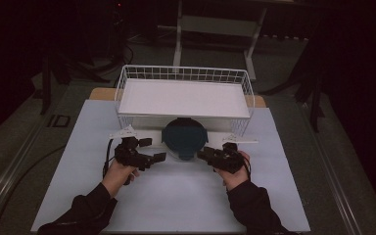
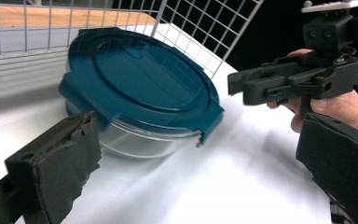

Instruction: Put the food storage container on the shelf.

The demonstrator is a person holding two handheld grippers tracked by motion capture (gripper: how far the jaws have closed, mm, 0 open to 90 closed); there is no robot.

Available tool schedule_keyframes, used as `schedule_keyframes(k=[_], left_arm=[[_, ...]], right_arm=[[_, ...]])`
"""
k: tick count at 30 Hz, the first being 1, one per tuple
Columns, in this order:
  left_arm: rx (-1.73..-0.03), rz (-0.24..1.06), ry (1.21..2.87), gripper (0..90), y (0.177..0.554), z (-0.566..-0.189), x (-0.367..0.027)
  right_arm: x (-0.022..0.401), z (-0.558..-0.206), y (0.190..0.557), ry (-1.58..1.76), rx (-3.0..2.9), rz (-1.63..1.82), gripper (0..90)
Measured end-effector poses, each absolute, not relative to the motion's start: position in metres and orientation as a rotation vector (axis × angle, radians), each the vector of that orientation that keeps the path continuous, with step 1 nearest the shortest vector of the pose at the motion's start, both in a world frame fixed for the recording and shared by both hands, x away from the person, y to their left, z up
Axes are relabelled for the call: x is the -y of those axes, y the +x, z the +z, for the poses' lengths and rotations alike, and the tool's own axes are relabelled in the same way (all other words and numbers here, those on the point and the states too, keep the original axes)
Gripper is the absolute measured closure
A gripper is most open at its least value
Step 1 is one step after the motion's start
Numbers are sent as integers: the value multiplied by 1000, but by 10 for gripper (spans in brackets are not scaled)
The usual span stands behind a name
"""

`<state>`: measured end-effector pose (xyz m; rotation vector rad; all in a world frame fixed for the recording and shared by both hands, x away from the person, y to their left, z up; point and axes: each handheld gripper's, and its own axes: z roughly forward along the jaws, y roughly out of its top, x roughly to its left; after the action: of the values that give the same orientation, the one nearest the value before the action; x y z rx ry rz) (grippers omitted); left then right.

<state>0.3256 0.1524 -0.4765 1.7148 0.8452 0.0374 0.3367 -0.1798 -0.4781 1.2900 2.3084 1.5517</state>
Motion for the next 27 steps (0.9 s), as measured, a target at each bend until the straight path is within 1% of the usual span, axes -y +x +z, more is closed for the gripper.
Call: schedule_keyframes(k=[2, 5, 7, 8, 17, 27], left_arm=[[-829, 49, 1728, 0, 320, -475, -151], [-813, 56, 1737, 0, 312, -474, -151], [-811, 59, 1736, 0, 307, -475, -152], [-810, 62, 1737, 0, 305, -476, -152], [-800, 106, 1754, 0, 291, -486, -151], [-807, 139, 1754, 0, 291, -490, -153]], right_arm=[[174, -480, 333, 1271, -2333, 1537, 658], [169, -483, 331, 1261, -2347, 1526, 772], [166, -486, 330, 1258, -2368, 1518, 882], [164, -487, 330, 1260, -2380, 1519, 897], [151, -497, 334, 1249, -2435, 1500, 900], [140, -497, 340, 1200, -2441, 1471, 900]])
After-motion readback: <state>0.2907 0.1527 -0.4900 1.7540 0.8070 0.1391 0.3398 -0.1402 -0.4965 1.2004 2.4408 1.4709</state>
